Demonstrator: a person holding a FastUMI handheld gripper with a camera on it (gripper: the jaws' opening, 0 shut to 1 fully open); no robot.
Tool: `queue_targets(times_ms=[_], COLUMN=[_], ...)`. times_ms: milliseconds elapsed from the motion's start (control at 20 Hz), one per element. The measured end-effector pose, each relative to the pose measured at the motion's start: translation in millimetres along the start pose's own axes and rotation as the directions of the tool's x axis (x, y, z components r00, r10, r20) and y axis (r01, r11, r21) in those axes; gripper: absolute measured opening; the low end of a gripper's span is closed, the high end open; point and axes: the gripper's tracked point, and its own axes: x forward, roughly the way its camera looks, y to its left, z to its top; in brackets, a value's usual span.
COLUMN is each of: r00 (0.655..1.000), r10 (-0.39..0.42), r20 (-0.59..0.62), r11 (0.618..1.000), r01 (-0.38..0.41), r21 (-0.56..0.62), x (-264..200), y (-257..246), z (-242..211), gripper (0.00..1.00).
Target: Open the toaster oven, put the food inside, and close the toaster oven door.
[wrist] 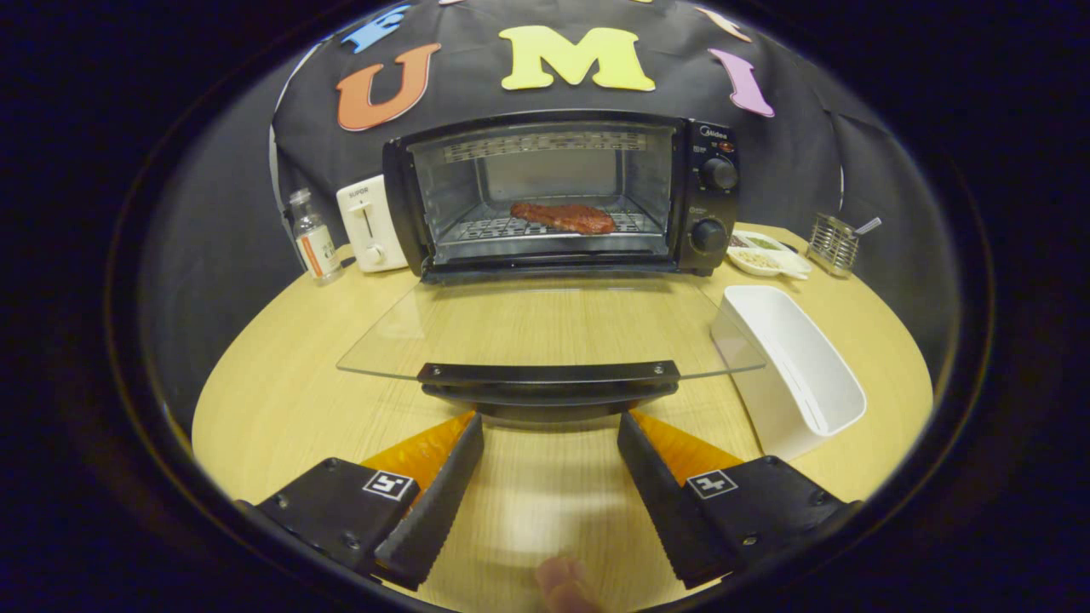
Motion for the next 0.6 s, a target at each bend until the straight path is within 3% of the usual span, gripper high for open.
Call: queue_targets(times_ms=[600], r00=[0.999], r10=[0.032], r20=[0.031], r11=[0.999], r01=[-0.033], r21=[0.011], x=[-14.3], y=[7.3], z=[25.6], gripper=[1.00])
